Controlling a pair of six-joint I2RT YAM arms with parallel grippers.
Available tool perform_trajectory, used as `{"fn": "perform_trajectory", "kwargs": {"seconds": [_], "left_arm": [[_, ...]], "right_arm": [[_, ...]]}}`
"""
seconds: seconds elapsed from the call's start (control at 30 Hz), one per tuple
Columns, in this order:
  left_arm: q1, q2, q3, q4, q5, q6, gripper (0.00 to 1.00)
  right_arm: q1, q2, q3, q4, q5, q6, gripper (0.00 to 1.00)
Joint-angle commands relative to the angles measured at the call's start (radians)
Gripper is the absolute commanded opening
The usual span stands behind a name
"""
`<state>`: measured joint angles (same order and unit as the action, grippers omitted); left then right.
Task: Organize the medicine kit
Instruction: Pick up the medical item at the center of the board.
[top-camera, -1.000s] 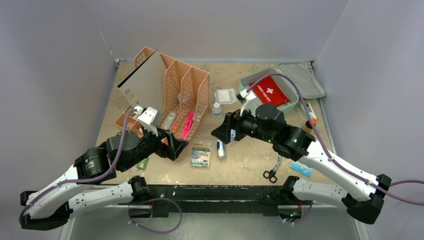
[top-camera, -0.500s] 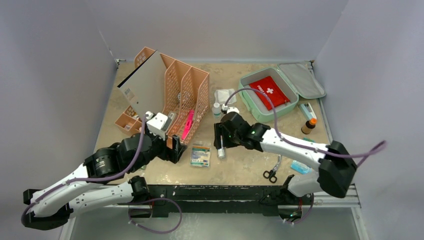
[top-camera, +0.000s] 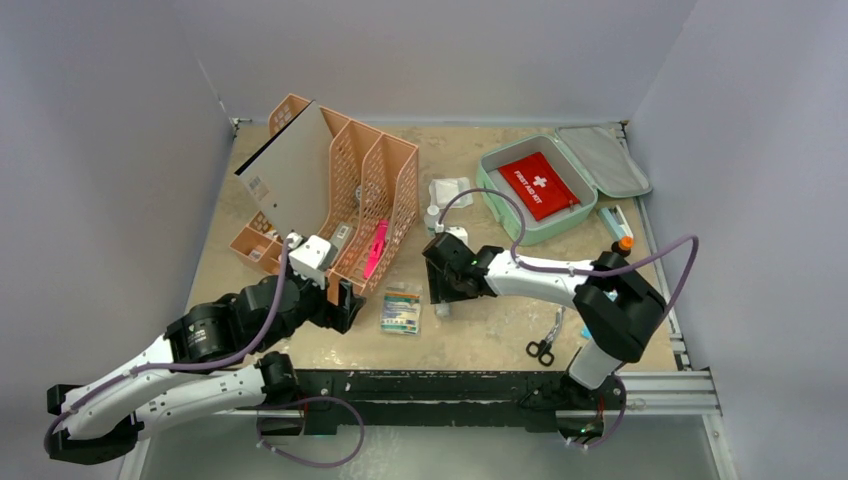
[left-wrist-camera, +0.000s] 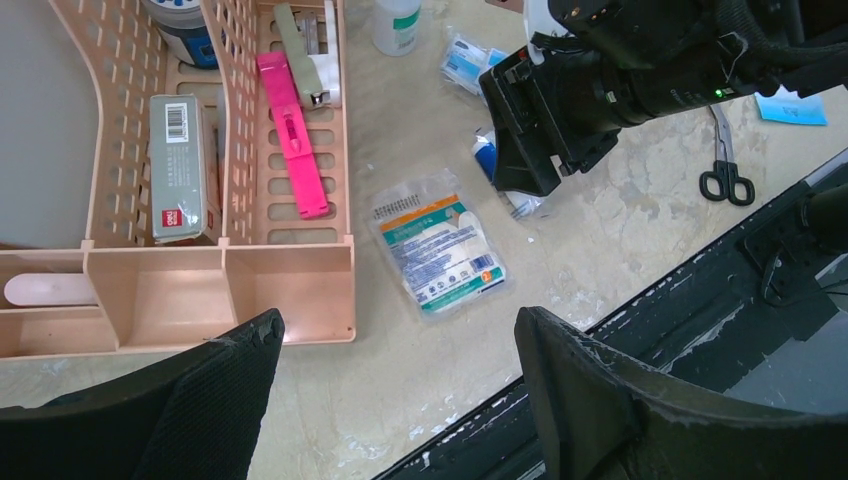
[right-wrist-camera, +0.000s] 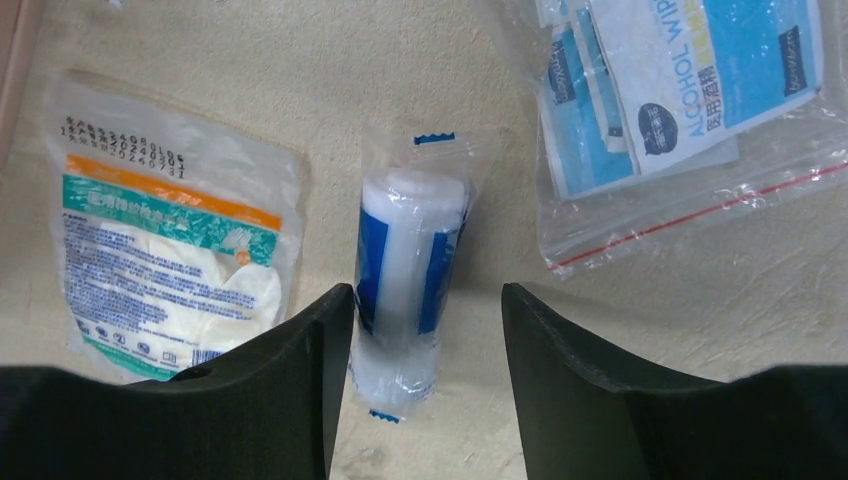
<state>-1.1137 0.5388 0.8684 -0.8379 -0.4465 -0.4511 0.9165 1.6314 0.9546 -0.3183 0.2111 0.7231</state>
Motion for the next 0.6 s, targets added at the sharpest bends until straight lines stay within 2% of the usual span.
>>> {"fn": "perform_trajectory", "kwargs": {"seconds": [0.0, 0.13, 0.27, 0.37, 0.47, 0.57], "left_arm": [[-0.001, -0.005, -0.001, 0.012, -0.02, 0.022, 0.84], [-0.001, -0.012, 0.0, 0.008, -0.021, 0.014, 0.84], [-0.001, -0.019, -0.001, 0.005, -0.026, 0.014, 0.84], [-0.001, -0.021, 0.0, 0.001, -0.028, 0.014, 0.84], [-0.001, -0.019, 0.0, 0.002, -0.025, 0.014, 0.84], [-0.001, -0.021, 0.001, 0.001, -0.024, 0.014, 0.84]], "right_arm": [[0.005, 0.023, 0.052, 0.023, 0.011, 0.02, 0.57], [0.004, 0.04, 0.064, 0.018, 0.006, 0.019, 0.5], [0.005, 0.033, 0.098, -0.023, 0.01, 0.01, 0.31], [0.005, -0.016, 0.119, -0.054, 0.006, 0.003, 0.22], [0.005, -0.085, 0.138, -0.097, -0.006, -0.007, 0.19], [-0.002, -0.136, 0.188, -0.159, 0.066, -0.042, 0.19]]}}
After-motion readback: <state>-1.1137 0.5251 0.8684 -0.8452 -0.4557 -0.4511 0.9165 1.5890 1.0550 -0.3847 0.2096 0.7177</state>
